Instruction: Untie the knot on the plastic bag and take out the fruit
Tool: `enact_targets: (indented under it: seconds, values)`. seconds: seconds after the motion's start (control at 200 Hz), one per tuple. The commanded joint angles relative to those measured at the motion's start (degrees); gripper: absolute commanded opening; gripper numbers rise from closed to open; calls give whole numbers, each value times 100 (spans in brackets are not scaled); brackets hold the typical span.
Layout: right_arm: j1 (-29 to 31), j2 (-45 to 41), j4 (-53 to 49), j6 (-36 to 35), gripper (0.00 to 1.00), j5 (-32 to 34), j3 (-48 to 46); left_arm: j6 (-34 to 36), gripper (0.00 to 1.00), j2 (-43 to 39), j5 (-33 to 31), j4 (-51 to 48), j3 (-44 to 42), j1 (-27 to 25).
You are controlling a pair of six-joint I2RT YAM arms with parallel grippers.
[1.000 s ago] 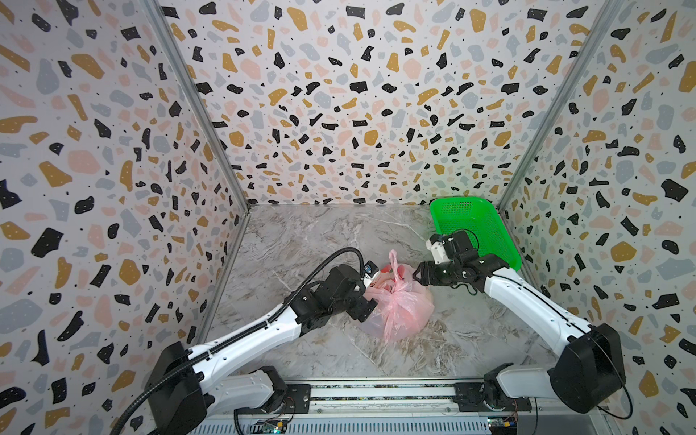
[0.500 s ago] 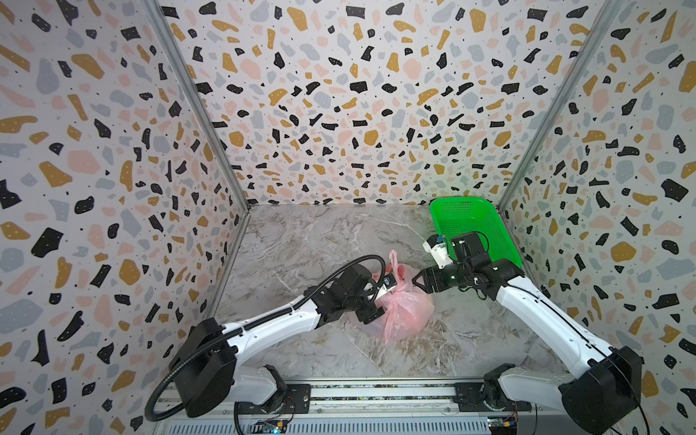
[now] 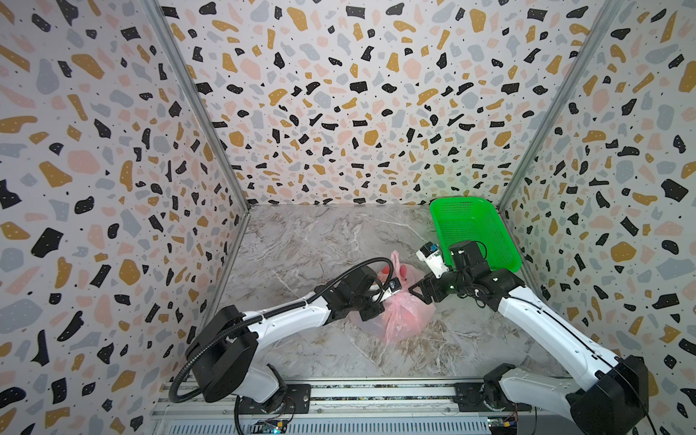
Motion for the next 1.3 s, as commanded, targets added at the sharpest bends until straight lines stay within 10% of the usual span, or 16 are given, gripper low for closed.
enact_targets:
  seconds: [0.0,0.28,0.711,0.916,1.116,1.296]
  values:
    - [214,-295,744,-492,79,279,-293,-115,0,-418,-116,245,-225,4]
    - [468,-661,2327,-1522,77,206,-1185,-142,0,-1261,-539,96,-659,4]
    - [713,566,2132,-2071,68,-504,-659,-330,0,-1791,-912,465,-1044,-3]
    - [745,897,2160,-1952,45,-319,-645,-384,0,-1989,-1049,439,-1123,2]
    - [745,869,2349,-1756,1,-424,-702,-480,0,-2161,-1171,575,-1238,-3]
    - [679,629,2491,-1518,0,-155,-737,-713,0,-2273,-1495,644,-1300,32]
